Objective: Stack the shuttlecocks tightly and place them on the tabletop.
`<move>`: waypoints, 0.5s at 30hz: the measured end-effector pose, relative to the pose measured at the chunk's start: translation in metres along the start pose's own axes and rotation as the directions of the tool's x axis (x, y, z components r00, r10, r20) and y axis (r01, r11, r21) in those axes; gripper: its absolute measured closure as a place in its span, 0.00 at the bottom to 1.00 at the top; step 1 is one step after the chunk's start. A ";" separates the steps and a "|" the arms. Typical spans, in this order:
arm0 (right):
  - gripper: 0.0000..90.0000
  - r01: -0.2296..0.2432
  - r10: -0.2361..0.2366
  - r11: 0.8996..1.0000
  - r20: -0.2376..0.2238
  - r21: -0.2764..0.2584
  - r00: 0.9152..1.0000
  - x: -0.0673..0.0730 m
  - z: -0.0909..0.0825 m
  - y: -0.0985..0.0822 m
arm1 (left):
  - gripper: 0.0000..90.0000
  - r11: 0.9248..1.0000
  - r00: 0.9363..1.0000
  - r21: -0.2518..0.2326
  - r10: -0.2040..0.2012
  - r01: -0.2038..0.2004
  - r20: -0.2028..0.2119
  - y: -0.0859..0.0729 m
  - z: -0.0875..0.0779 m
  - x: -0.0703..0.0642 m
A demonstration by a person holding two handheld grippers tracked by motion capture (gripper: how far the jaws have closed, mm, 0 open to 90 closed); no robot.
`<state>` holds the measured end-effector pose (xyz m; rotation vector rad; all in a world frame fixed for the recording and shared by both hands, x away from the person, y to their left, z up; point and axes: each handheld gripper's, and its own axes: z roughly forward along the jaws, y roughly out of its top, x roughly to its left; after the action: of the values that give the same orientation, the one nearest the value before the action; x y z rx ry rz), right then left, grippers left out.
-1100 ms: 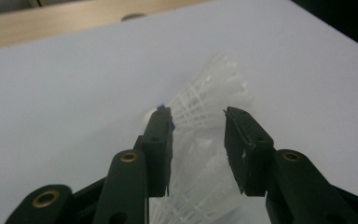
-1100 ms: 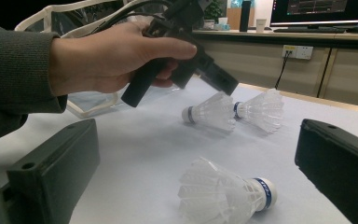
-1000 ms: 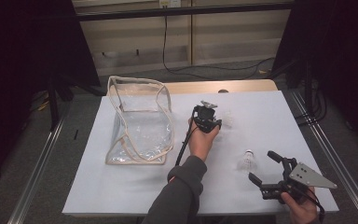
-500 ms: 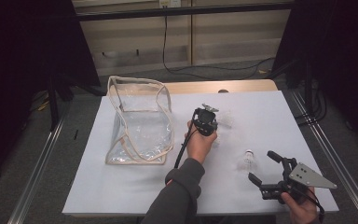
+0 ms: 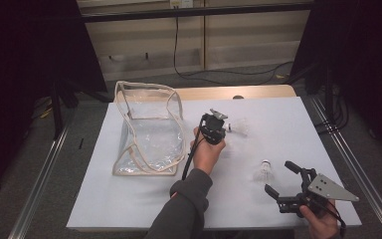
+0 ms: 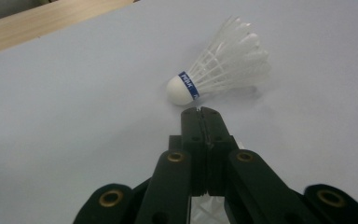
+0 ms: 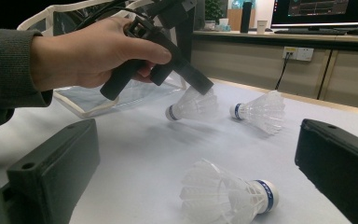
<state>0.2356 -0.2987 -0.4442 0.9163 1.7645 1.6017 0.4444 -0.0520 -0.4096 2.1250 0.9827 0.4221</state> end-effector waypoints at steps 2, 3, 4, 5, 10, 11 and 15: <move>0.00 -0.001 0.001 1.000 0.001 -0.001 1.000 0.000 0.000 0.000 | 1.00 1.000 1.000 -0.006 0.007 -0.007 -0.012 0.000 -0.002 0.003; 0.00 -0.001 0.001 1.000 0.001 -0.001 1.000 0.000 0.000 0.000 | 1.00 1.000 1.000 -0.006 0.007 -0.007 -0.012 0.000 -0.002 0.003; 0.00 -0.001 0.001 1.000 0.001 0.000 1.000 0.000 0.000 0.000 | 1.00 1.000 1.000 0.001 0.015 -0.015 -0.012 0.000 -0.004 0.005; 0.00 0.000 0.000 1.000 0.002 0.000 1.000 0.000 0.000 0.000 | 1.00 1.000 1.000 -0.001 0.017 -0.017 -0.018 0.000 -0.005 0.006; 0.00 -0.003 0.003 1.000 0.002 0.001 1.000 0.000 0.000 0.000 | 1.00 0.999 0.999 -0.005 0.033 -0.033 -0.035 -0.001 -0.008 0.013; 0.00 -0.003 0.003 1.000 0.002 0.001 1.000 0.000 0.000 0.000 | 1.00 0.999 0.998 -0.006 0.038 -0.038 -0.044 -0.002 -0.008 0.013; 0.00 -0.002 0.002 1.000 -0.001 0.004 1.000 0.000 0.001 0.000 | 1.00 0.999 0.998 -0.010 0.044 -0.044 -0.043 -0.004 -0.008 0.013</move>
<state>0.2361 -0.2986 -0.4446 0.9190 1.7687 1.6006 0.4468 -0.0364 -0.4072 2.1392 0.9570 0.4949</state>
